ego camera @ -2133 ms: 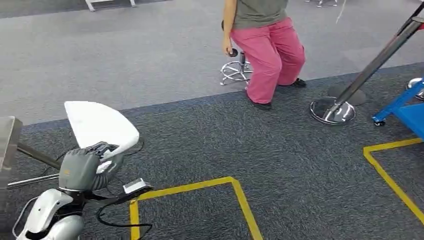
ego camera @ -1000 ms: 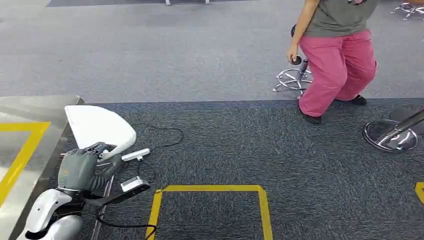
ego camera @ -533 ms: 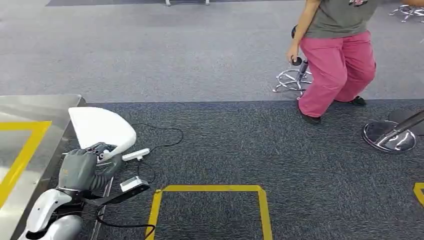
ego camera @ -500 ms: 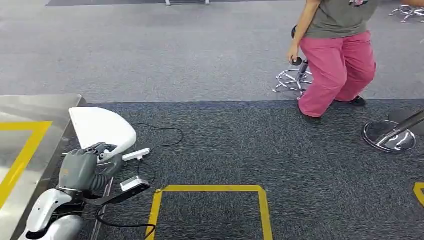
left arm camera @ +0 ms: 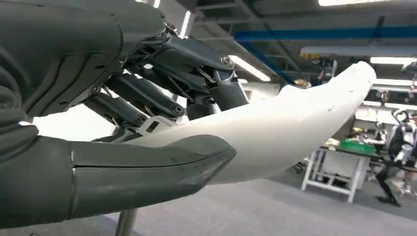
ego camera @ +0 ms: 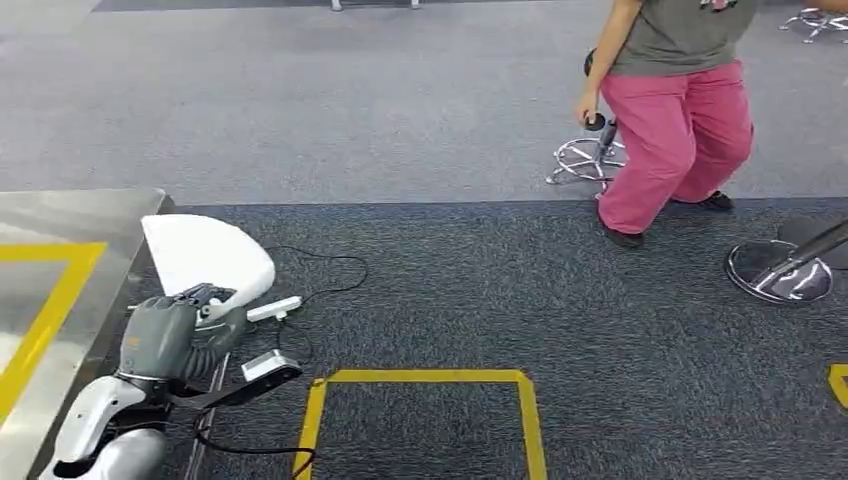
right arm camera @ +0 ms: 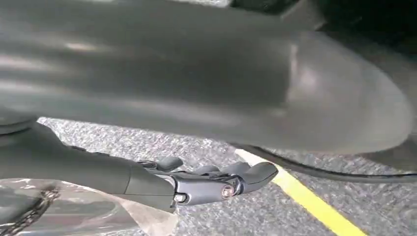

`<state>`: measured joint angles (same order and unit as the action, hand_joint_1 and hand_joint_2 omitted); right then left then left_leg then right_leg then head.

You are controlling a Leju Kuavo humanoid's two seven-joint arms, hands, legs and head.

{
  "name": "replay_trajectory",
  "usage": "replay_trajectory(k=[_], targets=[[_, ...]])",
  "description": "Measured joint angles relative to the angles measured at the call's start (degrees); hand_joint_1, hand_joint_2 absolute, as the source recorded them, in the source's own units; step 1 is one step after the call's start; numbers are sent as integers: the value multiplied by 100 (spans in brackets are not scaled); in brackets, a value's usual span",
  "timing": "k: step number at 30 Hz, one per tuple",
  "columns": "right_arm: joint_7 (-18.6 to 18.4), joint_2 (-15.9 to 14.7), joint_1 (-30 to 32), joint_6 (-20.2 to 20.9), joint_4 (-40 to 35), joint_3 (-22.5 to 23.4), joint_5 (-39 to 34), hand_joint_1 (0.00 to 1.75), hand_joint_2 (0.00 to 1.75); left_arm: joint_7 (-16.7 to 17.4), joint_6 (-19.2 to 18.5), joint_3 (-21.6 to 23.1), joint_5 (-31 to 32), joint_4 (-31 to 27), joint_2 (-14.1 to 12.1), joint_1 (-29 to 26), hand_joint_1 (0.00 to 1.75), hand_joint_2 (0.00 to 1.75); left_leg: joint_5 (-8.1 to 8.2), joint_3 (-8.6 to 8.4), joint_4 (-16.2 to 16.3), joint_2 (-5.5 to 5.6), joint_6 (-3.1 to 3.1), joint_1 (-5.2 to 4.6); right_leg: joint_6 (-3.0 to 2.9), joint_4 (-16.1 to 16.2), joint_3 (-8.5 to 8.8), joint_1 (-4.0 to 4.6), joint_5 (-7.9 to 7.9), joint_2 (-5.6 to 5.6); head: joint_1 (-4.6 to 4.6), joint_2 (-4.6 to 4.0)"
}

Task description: Take the parts from the cabinet and place them on the table.

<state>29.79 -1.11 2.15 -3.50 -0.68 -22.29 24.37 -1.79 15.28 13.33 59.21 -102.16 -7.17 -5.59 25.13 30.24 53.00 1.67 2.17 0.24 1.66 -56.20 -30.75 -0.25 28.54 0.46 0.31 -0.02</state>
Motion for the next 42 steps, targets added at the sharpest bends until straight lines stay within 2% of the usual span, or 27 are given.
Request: replay_trajectory(k=[1, 3, 4, 5, 6, 8, 9, 10, 11, 14, 15, 16, 19, 20, 21, 24, 25, 26, 29, 31, 34, 35, 36, 37, 39, 40, 42], targets=[[0, 0, -10, 4, 0, 22, 2, 0, 0, 0, -2, 2, 0, 0, 9, 24, 175, 175, -16, -29, -28, -3, 20, 15, 8, -273, -130, -4, 181, 5, 24, 0], [-15, 0, -21, 37, 2, 59, 4, 0, 0, 7, -7, -2, 13, 2, 15, 19, 175, 175, 6, -32, -22, -7, -4, 22, 57, -1196, -609, -54, 580, 4, 30, 2], [-20, 0, -21, 50, 2, 81, 4, 0, 0, 7, -7, 0, 13, 4, 26, 18, 175, 175, 19, -33, -18, -7, -19, 23, 98, -1564, -829, -90, 679, 1, 22, 2], [-26, 0, -21, 70, 2, 90, 7, 0, 0, 7, -7, 2, 15, 4, 41, 18, 175, 175, 36, -40, -7, -3, -46, 37, 137, -1647, -910, -123, 621, -2, 31, 0], [-31, 0, -20, 74, 2, 105, 13, 0, 0, 7, -7, 7, 20, 4, 52, 17, 175, 175, 64, -52, 15, 9, -88, 61, 183, -1459, -842, -161, 435, -4, 26, 0], [-42, 0, -31, 83, 2, 140, 28, 0, 0, 7, -7, 9, 30, 4, 63, 19, 175, 175, 181, -73, 145, 18, -218, 148, 297, -533, -399, -256, -99, -7, 28, 0], [-50, 6, -40, 94, 2, 159, 39, 0, 0, 7, -7, 7, 31, 4, 61, 27, 175, 175, 278, -54, 268, 17, -304, 166, 409, -222, -235, -300, -94, 34, 35, 0], [-59, 57, -52, 103, 2, 173, 57, 0, 0, 15, -9, -4, 37, 4, 59, 41, 175, 175, 382, 22, 414, 27, -374, 153, 318, -229, -176, -265, 0, 129, 87, 0], [-79, 55, -55, 103, 4, 188, 85, 0, 0, 22, -9, 0, 48, 4, 59, 35, 175, 175, 383, 32, 431, 30, -372, 151, 188, -301, -212, -253, 28, 110, 63, 2], [-98, 39, -73, 114, 17, 229, 96, 0, 0, 22, -15, 26, 65, 4, 79, 31, 175, 175, 416, 13, 434, 47, -409, 198, 55, -359, -198, -207, 79, 89, 20, 2], [-107, 39, -73, 114, 20, 238, 98, 0, 0, 26, -15, 26, 65, 4, 81, 38, 175, 175, 476, 28, 539, -24, -408, 194, 8, -344, -172, -189, 96, 80, -6, 2], [-109, 39, -66, 120, 22, 255, 107, 0, 0, 26, -15, 28, 65, 4, 81, 65, 175, 175, 599, 189, 861, -84, -388, 186, -25, -338, -130, -167, 119, 56, -44, 2], [-118, 39, -77, 155, 37, 319, 151, 0, 0, 26, -24, 35, 68, 7, 85, 78, 175, 175, 1030, 1040, 2261, -110, -273, 117, -102, -321, -50, -68, 203, 8, -46, 2], [-125, 39, -82, 157, 37, 330, 159, 0, 0, 26, -31, 37, 68, 7, 85, 71, 175, 175, 972, 1201, 2415, -110, -210, 64, -116, -321, -9, -37, 242, 4, -46, 2], [-125, 39, -87, 160, 37, 350, 164, 0, 0, 26, -37, 39, 68, 7, 87, 67, 175, 175, 782, 1208, 2310, -110, -145, 4, -126, -320, 46, -18, 283, 1, -39, 2], [-125, 39, -109, 166, 37, 372, 173, 0, 0, 26, -42, 39, 70, 4, 87, 79, 175, 175, -165, 735, 998, -120, 104, -234, -143, -280, 244, 3, 432, -1, -46, 2], [-129, 59, -111, 177, 42, 376, 188, 0, 0, 26, -48, 39, 70, 4, 89, 88, 175, 175, -61, 671, 924, -167, 200, -290, -128, -254, 262, 14, 470, -18, -14, 0], [-131, 61, -121, 185, 42, 393, 195, 0, 0, 26, -54, 42, 70, 2, 92, 104, 175, 175, -65, 595, 778, -169, 241, -300, -100, -231, 286, -12, 453, 4, -48, 2], [-135, 66, -146, 216, 42, 441, 205, 0, 0, 44, -105, 39, 70, -2, 92, 118, 175, 175, -12, 535, 579, -154, 280, -317, -49, -110, 341, -1, 438, -74, -52, 2], [-140, 59, -157, 216, 39, 466, 212, 0, 0, 50, -114, 46, 72, -11, 109, 112, 175, 175, -33, 312, 321, -166, 239, -230, -18, -356, 213, 22, 580, -46, -24, 0], [-160, 26, -187, 245, 44, 527, 236, 0, 0, 63, -133, 39, 72, -9, 111, 117, 175, 175, 49, 242, 320, -165, 208, -202, 70, -1689, -673, -6, 946, -41, -17, 2], [-168, 11, -182, 256, 44, 546, 247, 0, 0, 63, -138, 39, 72, -9, 114, 117, 175, 175, 79, 213, 320, -162, 193, -193, 95, -1923, -898, -18, 919, -41, -24, 2], [-170, 2, -181, 269, 44, 555, 251, 0, 0, 63, -149, 44, 72, -9, 114, 113, 175, 175, 114, 170, 324, -152, 165, -183, 123, -1876, -982, -31, 730, -43, -13, 2], [-170, -4, -180, 282, 44, 566, 258, 0, 0, 63, -153, 46, 72, -9, 124, 105, 175, 175, 160, 115, 335, -145, 139, -165, 151, -1571, -928, -44, 411, -44, -20, 2], [-173, -22, -176, 284, 44, 594, 264, 0, 0, 63, -157, 46, 72, -9, 129, 106, 175, 175, 282, 0, 387, -139, 62, -132, 190, -509, -547, -83, -289, -51, -11, 2], [-175, -20, -184, 291, 48, 601, 267, 0, 0, 63, -157, 46, 72, -9, 131, 106, 175, 175, 329, 12, 409, -134, 15, -154, 185, -390, -450, -73, -201, -28, 4, 2], [-190, -20, -186, 295, 48, 623, 284, 0, 0, 66, -157, 39, 72, -9, 129, 117, 175, 175, 354, 38, 463, -125, -29, -166, 39, -267, -373, -63, -177, -21, -15, 2]])
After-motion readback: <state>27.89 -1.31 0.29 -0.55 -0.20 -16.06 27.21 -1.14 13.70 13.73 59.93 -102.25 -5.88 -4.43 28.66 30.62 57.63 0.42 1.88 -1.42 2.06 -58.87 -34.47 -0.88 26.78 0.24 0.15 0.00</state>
